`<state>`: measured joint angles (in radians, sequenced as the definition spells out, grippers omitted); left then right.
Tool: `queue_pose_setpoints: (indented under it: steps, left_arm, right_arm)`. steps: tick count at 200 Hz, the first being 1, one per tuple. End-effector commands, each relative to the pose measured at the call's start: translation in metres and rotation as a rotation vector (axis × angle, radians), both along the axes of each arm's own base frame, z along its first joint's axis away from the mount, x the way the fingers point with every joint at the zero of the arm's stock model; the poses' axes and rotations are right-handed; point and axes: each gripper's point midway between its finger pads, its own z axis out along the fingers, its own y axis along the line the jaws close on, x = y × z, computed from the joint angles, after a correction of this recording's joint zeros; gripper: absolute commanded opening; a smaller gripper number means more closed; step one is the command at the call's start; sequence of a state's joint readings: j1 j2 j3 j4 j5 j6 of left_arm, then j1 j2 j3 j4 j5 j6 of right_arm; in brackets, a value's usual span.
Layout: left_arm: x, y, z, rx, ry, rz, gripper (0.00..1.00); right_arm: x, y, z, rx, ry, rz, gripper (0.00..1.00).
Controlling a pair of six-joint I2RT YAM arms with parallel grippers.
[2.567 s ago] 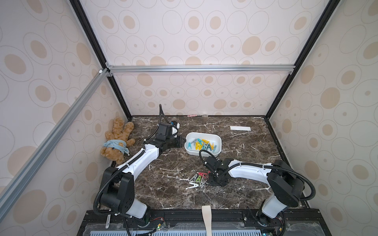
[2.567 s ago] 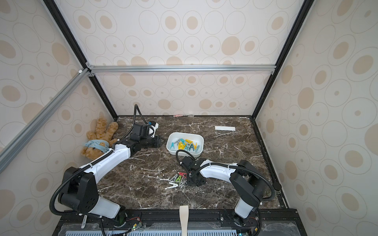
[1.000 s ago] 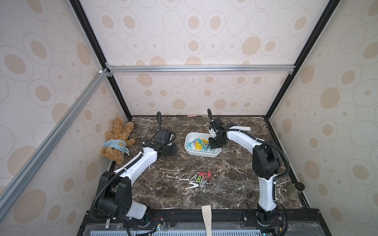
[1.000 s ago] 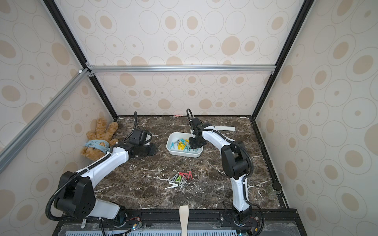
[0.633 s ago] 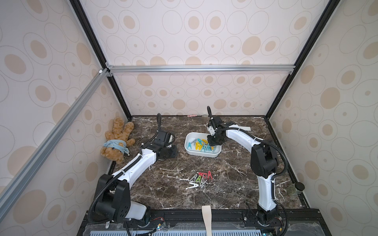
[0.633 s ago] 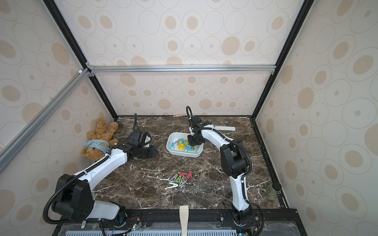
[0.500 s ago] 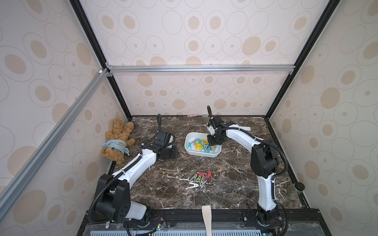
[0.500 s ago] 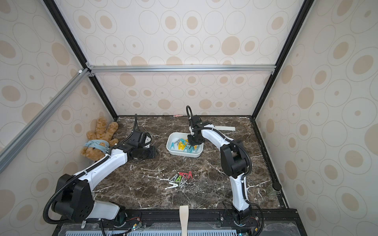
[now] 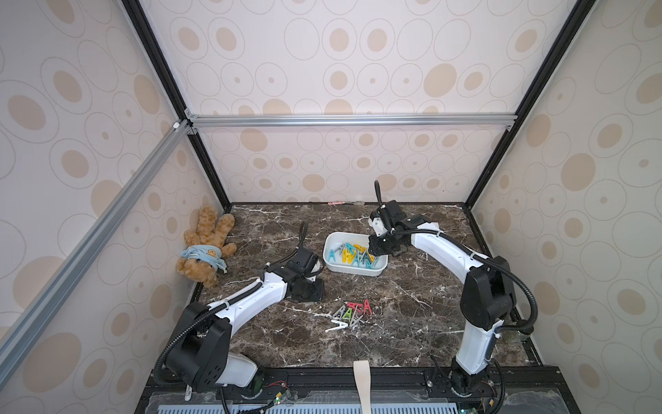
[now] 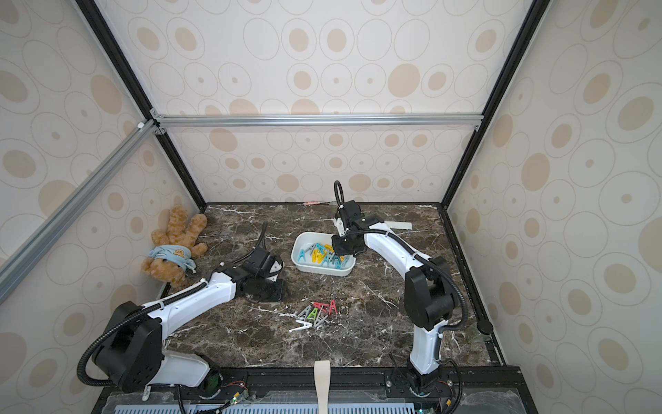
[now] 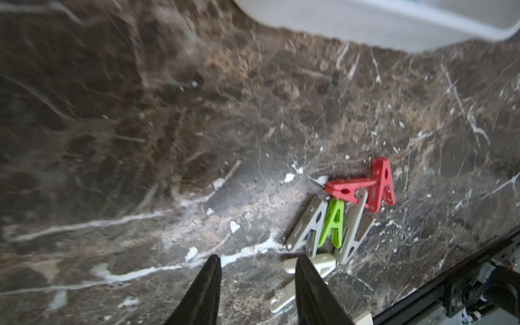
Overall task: Put the clothespins into the storage box
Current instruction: Pick up the clothespin from the center of the board.
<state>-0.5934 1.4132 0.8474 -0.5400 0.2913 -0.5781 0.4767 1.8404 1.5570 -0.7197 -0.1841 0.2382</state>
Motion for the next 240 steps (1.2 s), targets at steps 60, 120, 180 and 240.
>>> queue_pose_setpoints:
  steps: [60,120,180,240]
  left_arm:
    - [-0.058,-0.028,-0.010,0.063,-0.001,-0.157,0.46]
    - [-0.056,-0.039,-0.019,0.142,-0.060,-0.321,0.48]
    - [-0.063,-0.050,-0.029,0.135,-0.054,-0.400,0.47]
    - [-0.063,-0.050,-0.044,0.166,-0.043,-0.432,0.43]
  right_arm:
    - [-0.006,0.008,0.000,0.071,0.004,0.013,0.28]
    - [-0.010,0.006,0.005,0.075,-0.011,0.013,0.36]
    - [-0.017,0.003,0.009,0.087,-0.009,0.010,0.36]
    - [-0.020,0.000,0.010,0.078,-0.013,0.007,0.36]
